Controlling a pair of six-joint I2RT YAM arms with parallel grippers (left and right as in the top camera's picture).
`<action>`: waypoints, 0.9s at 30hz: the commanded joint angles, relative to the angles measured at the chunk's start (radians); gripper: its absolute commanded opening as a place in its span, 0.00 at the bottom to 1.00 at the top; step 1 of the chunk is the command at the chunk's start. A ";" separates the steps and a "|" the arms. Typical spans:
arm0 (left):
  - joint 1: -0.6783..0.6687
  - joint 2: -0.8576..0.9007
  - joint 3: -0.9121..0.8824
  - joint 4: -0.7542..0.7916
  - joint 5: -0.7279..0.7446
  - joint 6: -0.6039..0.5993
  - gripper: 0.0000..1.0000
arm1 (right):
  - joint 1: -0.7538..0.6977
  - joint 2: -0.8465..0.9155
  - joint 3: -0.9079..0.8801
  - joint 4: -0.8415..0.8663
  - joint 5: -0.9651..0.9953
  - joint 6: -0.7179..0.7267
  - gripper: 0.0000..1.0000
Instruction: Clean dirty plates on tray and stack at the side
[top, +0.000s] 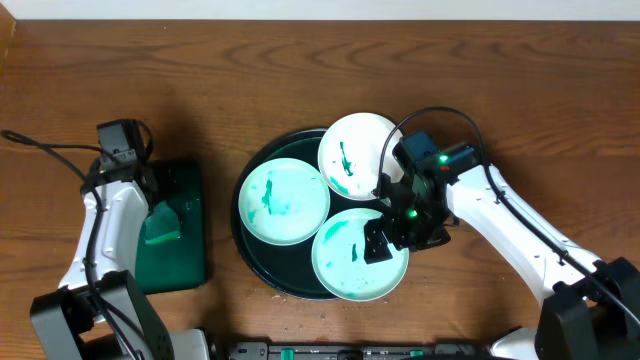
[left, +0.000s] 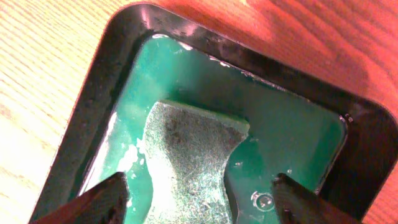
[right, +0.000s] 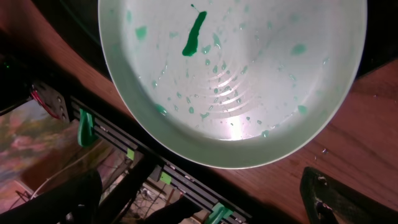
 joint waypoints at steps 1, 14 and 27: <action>-0.001 0.010 -0.005 -0.005 0.005 -0.019 0.68 | 0.010 -0.003 -0.005 -0.001 -0.009 0.008 0.99; -0.001 0.146 -0.005 -0.009 0.005 -0.054 0.50 | 0.010 -0.003 -0.005 -0.009 -0.008 0.008 0.99; -0.001 0.095 -0.005 -0.029 0.004 -0.054 0.50 | 0.010 -0.003 -0.005 -0.009 -0.008 0.008 0.99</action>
